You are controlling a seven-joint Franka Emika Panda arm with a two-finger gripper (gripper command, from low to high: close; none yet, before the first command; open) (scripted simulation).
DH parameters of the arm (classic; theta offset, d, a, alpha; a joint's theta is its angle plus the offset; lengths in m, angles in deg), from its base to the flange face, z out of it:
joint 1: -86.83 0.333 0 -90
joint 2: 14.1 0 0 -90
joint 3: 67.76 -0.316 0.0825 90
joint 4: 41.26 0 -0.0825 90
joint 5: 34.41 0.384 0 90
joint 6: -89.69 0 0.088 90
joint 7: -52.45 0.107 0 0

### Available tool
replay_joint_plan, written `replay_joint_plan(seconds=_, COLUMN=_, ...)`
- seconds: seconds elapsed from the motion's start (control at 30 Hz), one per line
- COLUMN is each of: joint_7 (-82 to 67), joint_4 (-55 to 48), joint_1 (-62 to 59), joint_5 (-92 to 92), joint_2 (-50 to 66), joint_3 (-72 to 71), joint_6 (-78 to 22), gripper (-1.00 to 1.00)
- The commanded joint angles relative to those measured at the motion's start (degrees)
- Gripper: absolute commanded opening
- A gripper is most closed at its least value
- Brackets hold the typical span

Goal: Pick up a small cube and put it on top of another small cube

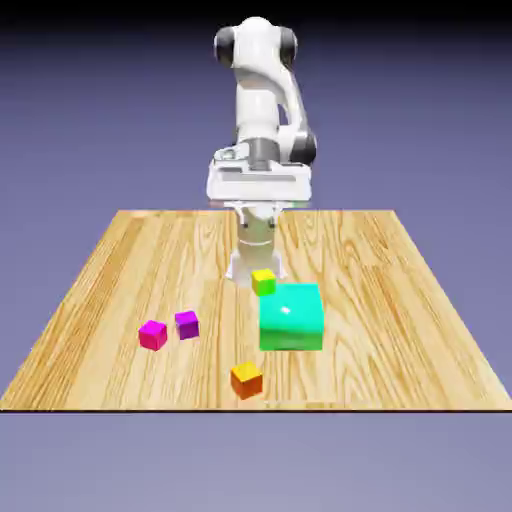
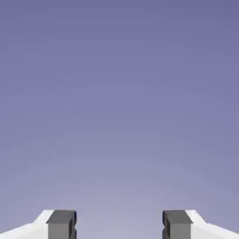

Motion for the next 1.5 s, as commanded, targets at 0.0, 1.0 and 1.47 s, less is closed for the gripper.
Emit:
replay_joint_plan(seconds=0.0, joint_7=0.4, joint_4=-0.9, joint_1=-0.2, joint_5=1.9, joint_2=2.1, joint_3=1.6, joint_6=-2.3, gripper=0.00)
replay_joint_plan(seconds=1.0, joint_7=11.8, joint_4=-28.7, joint_1=-4.8, joint_5=59.1, joint_2=64.4, joint_3=49.1, joint_6=-71.6, gripper=0.00)
replay_joint_plan(seconds=1.47, joint_7=12.6, joint_4=-27.6, joint_1=-3.2, joint_5=57.9, joint_2=63.4, joint_3=52.1, joint_6=-73.6, gripper=-1.00)
